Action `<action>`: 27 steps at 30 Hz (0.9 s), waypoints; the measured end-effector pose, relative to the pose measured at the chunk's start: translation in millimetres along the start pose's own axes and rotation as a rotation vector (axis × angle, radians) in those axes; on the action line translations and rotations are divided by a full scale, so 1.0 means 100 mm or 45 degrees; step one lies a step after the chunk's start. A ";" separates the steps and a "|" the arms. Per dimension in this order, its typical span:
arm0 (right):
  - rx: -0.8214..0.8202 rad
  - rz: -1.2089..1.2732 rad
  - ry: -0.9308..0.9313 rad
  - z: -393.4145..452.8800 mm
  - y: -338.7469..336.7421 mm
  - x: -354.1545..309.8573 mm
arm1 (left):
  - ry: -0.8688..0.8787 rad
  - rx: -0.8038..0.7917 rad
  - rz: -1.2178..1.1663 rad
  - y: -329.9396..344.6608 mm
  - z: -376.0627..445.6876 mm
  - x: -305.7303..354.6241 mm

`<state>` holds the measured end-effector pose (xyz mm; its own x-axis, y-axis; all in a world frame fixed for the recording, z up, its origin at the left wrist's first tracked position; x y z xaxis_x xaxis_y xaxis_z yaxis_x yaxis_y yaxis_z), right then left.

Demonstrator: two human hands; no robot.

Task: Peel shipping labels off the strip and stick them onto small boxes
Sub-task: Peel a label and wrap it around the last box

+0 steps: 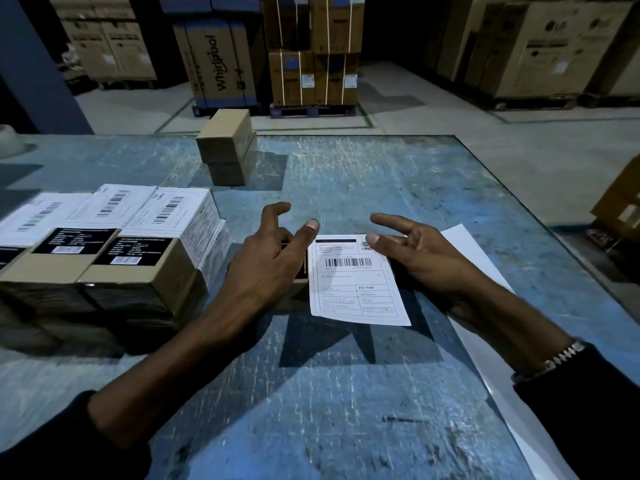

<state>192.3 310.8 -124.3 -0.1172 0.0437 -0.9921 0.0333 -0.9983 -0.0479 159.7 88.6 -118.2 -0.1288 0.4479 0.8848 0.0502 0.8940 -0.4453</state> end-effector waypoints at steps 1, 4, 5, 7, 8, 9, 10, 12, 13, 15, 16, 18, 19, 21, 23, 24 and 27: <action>0.015 -0.001 -0.002 0.01 -0.01 0.01 | -0.029 -0.045 -0.038 0.01 0.00 0.01; -0.022 -0.018 -0.002 -0.02 0.05 0.00 | -0.131 -0.214 -0.118 0.04 0.04 -0.03; -0.062 -0.030 -0.004 -0.03 0.07 0.00 | -0.163 -0.255 -0.145 0.04 0.07 -0.04; -0.138 -0.069 -0.008 -0.05 0.10 0.01 | -0.200 -0.326 -0.173 0.03 0.12 -0.03; -0.140 -0.077 -0.012 -0.05 0.10 0.02 | -0.205 -0.345 -0.155 0.03 0.15 -0.02; -0.116 -0.058 -0.014 -0.04 0.09 0.02 | -0.189 -0.371 -0.126 0.04 0.18 0.00; -0.090 -0.025 -0.020 -0.03 0.07 0.02 | -0.147 -0.425 -0.078 0.04 0.19 -0.03; -0.044 0.017 -0.030 -0.01 0.04 0.03 | -0.110 -0.469 0.063 0.02 0.18 -0.03; -0.033 0.021 -0.034 0.00 0.03 0.04 | -0.094 -0.468 0.135 -0.01 0.19 -0.03; -0.011 0.011 -0.038 0.01 0.01 0.04 | -0.014 -0.485 0.411 -0.06 0.15 -0.01; 0.013 -0.003 -0.036 0.01 -0.01 0.05 | 0.031 -0.531 0.512 -0.08 0.09 -0.01; 0.077 -0.044 -0.035 0.00 -0.05 0.03 | 0.098 -0.577 0.609 -0.08 0.07 -0.02; 0.113 -0.073 -0.035 0.00 -0.07 0.02 | 0.135 -0.571 0.650 -0.06 0.08 -0.01; 0.175 -0.154 -0.037 -0.01 -0.11 0.00 | 0.152 -0.548 0.604 -0.04 0.09 0.01; 0.177 -0.181 -0.025 -0.01 -0.14 -0.04 | 0.208 -0.480 0.439 -0.06 0.07 0.06; 0.148 -0.140 -0.014 -0.01 -0.13 -0.06 | 0.249 -0.433 0.333 -0.07 0.05 0.11; 0.042 0.086 -0.035 -0.06 -0.06 -0.22 | 0.428 -0.232 0.107 -0.13 -0.04 0.31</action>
<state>200.5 315.9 -103.3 -0.1429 -0.0244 -0.9894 0.0097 -0.9997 0.0233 159.0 90.7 -83.8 0.2131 0.4717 0.8556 0.2259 0.8282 -0.5129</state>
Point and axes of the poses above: each hand's wrist, its own z-axis towards the middle knuckle, its own y-axis out of the palm, x = y × z, the point moved 7 cm from there along z, towards the middle knuckle, and after that the axes turned 15 degrees about -y, right-handed, at the moved point
